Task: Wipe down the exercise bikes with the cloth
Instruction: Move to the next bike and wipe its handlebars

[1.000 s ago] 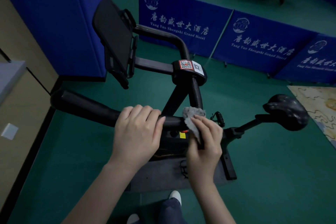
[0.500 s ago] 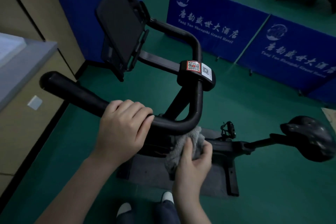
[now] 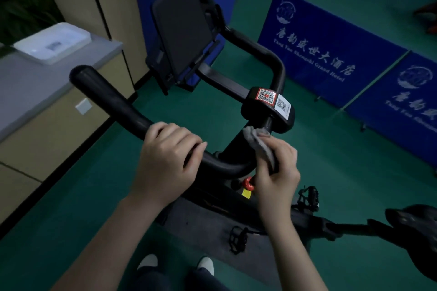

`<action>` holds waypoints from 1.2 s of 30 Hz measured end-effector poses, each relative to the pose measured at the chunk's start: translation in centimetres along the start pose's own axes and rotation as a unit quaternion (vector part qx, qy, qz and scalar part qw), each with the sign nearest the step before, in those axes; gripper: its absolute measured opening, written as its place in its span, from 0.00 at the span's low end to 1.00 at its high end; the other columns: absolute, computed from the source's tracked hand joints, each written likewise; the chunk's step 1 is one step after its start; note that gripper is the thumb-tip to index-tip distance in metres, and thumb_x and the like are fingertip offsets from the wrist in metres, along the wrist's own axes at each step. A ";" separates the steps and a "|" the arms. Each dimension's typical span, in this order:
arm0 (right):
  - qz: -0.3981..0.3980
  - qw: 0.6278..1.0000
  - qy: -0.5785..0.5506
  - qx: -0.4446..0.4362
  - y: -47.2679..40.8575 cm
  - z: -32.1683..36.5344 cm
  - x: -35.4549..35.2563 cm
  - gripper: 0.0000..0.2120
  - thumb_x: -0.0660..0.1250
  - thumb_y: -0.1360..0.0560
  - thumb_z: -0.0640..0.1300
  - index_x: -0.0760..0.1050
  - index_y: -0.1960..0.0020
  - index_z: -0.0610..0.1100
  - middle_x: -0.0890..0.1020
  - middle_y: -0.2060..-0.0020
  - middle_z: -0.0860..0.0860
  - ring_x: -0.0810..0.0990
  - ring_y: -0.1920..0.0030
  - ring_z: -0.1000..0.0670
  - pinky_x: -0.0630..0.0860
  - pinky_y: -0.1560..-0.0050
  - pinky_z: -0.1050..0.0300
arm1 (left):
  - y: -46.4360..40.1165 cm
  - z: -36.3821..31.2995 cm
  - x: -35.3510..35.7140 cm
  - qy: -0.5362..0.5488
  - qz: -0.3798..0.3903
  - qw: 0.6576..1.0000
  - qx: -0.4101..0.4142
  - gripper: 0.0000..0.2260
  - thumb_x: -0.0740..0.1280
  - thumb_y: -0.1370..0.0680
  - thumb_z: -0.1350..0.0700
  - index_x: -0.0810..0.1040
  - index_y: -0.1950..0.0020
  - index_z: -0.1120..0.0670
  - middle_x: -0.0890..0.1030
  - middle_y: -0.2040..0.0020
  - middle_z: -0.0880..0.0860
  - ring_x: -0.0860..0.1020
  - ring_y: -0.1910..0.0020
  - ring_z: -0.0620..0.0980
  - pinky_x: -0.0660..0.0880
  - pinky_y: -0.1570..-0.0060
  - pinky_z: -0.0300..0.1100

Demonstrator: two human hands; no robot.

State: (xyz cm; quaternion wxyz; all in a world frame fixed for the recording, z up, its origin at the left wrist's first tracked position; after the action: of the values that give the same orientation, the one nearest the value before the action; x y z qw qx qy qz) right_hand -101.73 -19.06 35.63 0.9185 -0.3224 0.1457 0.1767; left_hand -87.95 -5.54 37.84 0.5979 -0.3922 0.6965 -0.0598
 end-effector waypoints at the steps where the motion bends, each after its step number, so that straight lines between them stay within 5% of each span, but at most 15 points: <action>1: 0.007 1.000 -0.001 0.000 -0.2 -0.2 0.0 0.11 0.68 0.29 0.28 0.80 0.49 0.37 0.81 0.51 0.51 0.76 0.46 0.48 0.73 0.43 0.56 | 0.1 0.0 0.1 0.000 -0.002 1.000 -0.010 0.11 0.62 0.22 0.54 0.80 0.59 0.55 0.81 0.62 0.48 0.78 0.60 0.49 0.65 0.44 0.44; 5: 0.061 0.997 -0.011 -0.035 -0.5 -0.4 -0.2 0.11 0.69 0.29 0.28 0.80 0.48 0.37 0.81 0.50 0.52 0.76 0.45 0.48 0.73 0.42 0.56 | 0.2 0.2 0.1 0.005 -0.015 0.999 -0.031 0.10 0.62 0.22 0.54 0.79 0.61 0.55 0.80 0.64 0.47 0.77 0.61 0.49 0.62 0.45 0.41; 11: 0.014 0.998 -0.035 0.039 -3.5 -3.3 -0.3 0.10 0.67 0.26 0.36 0.80 0.47 0.44 0.79 0.51 0.59 0.78 0.45 0.47 0.76 0.44 0.45 | 0.3 0.2 0.0 -0.001 -0.030 0.999 -0.042 0.11 0.62 0.23 0.54 0.78 0.62 0.54 0.79 0.65 0.47 0.77 0.62 0.49 0.61 0.45 0.40; 16: 0.136 0.987 -0.006 -0.082 -3.5 -0.6 0.4 0.12 0.69 0.28 0.30 0.81 0.48 0.41 0.80 0.53 0.57 0.76 0.48 0.49 0.72 0.45 0.61 | 0.1 0.3 0.1 -0.003 -0.037 0.998 -0.059 0.11 0.62 0.23 0.54 0.78 0.63 0.54 0.78 0.66 0.47 0.76 0.63 0.49 0.61 0.46 0.40; 19: 0.209 0.972 0.066 -0.086 -6.2 -0.4 1.6 0.09 0.68 0.27 0.34 0.81 0.49 0.44 0.81 0.56 0.54 0.75 0.48 0.49 0.70 0.46 0.57 | 0.2 0.2 0.0 -0.002 -0.036 0.997 -0.065 0.10 0.63 0.23 0.54 0.77 0.63 0.55 0.78 0.65 0.47 0.76 0.63 0.49 0.62 0.46 0.40; 22: 0.365 0.908 0.141 -0.152 -6.7 1.0 4.0 0.07 0.66 0.25 0.36 0.80 0.51 0.44 0.81 0.57 0.50 0.76 0.52 0.47 0.72 0.49 0.52 | 0.3 0.2 0.0 0.007 -0.031 0.997 -0.066 0.10 0.63 0.23 0.54 0.77 0.63 0.55 0.78 0.65 0.47 0.76 0.63 0.49 0.62 0.46 0.40; 26: 0.575 0.781 0.212 -0.119 -6.1 2.3 6.0 0.07 0.63 0.23 0.40 0.78 0.48 0.43 0.81 0.60 0.49 0.77 0.67 0.58 0.70 0.69 0.66 | 0.5 0.3 0.0 0.014 -0.030 0.998 -0.060 0.10 0.63 0.23 0.54 0.78 0.63 0.54 0.79 0.65 0.47 0.76 0.62 0.48 0.61 0.45 0.39; 28: 0.613 0.751 0.215 -0.119 -5.3 3.4 6.9 0.04 0.64 0.23 0.42 0.77 0.51 0.44 0.79 0.65 0.52 0.76 0.70 0.60 0.70 0.69 0.68 | 0.5 0.4 0.1 0.023 -0.029 0.998 -0.055 0.10 0.64 0.23 0.54 0.78 0.62 0.54 0.79 0.65 0.47 0.76 0.62 0.48 0.61 0.45 0.39; 31: 0.570 0.794 0.195 -0.081 -4.3 4.3 8.2 0.08 0.64 0.23 0.45 0.77 0.55 0.41 0.81 0.63 0.47 0.79 0.59 0.47 0.74 0.57 0.54 | 0.5 0.6 0.1 0.041 -0.031 0.997 -0.055 0.10 0.63 0.22 0.55 0.78 0.63 0.55 0.79 0.64 0.47 0.75 0.62 0.48 0.61 0.45 0.38; 34: 0.469 0.870 0.153 -0.030 -3.5 4.8 8.1 0.07 0.64 0.23 0.45 0.77 0.57 0.43 0.82 0.62 0.46 0.78 0.57 0.44 0.72 0.58 0.54 | 0.6 1.0 0.0 0.071 -0.031 0.995 -0.060 0.15 0.58 0.20 0.55 0.78 0.63 0.56 0.78 0.64 0.47 0.75 0.61 0.48 0.60 0.44 0.36; 36: 0.463 0.875 0.135 -0.039 -3.2 4.6 7.4 0.08 0.64 0.23 0.44 0.73 0.60 0.48 0.80 0.66 0.50 0.78 0.62 0.49 0.70 0.62 0.58 | 0.7 1.1 -0.1 0.091 -0.029 0.993 -0.064 0.16 0.57 0.20 0.55 0.78 0.63 0.56 0.79 0.64 0.47 0.75 0.60 0.48 0.59 0.42 0.35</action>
State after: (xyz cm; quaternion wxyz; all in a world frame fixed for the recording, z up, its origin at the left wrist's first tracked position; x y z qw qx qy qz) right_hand -93.06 -16.71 37.97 0.6900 -0.2746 0.3940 0.5416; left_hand -87.28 -4.56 37.28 0.5037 -0.4424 0.7389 -0.0684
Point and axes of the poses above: each hand's wrist, its own y-axis away from the middle knuckle, its own x-axis out of the palm, z = x × y, the point moved 7 cm from there along -y, towards the middle knuckle
